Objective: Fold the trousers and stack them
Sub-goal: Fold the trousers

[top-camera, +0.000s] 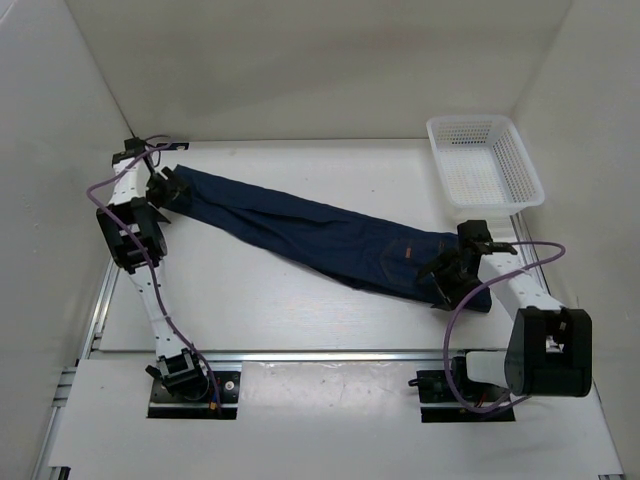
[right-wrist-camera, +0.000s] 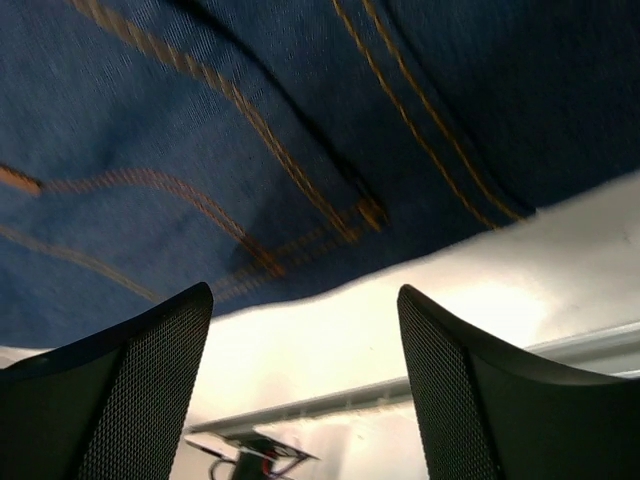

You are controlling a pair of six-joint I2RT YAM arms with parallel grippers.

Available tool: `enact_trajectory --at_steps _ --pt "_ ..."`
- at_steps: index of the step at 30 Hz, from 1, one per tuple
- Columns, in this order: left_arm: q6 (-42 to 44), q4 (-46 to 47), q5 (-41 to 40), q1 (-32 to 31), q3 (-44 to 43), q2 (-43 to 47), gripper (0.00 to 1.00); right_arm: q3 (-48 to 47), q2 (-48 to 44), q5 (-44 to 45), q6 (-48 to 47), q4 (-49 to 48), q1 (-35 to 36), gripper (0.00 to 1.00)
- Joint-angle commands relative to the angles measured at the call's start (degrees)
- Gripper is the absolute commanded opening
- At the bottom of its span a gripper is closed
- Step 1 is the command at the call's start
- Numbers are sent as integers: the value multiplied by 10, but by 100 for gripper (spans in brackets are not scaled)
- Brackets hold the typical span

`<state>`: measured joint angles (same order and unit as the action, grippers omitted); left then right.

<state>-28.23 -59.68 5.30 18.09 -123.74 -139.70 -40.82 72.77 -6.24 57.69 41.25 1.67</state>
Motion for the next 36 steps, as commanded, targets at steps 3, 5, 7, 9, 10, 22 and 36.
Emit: enact_trajectory --at_steps 3,5,7,9,10,22,36 --pt "-10 -4 19 0 -39 -25 82 -6 48 26 23 -70 -6 73" --pt "-16 -4 14 -6 -47 -33 69 -38 75 53 16 -70 -6 68" --pt "-21 -4 14 -6 -48 -33 35 -60 119 96 8 -70 3 58" --pt "-27 -4 9 -6 -53 -38 14 -86 160 108 -3 -70 8 47" --pt "-27 -4 9 -6 -53 -38 10 -93 171 116 -8 -70 8 35" --pt "-44 8 -30 30 29 80 10 -177 120 166 -93 34 -14 1" --pt "-39 28 -131 47 354 272 10 -65 -131 170 3 202 -33 10"
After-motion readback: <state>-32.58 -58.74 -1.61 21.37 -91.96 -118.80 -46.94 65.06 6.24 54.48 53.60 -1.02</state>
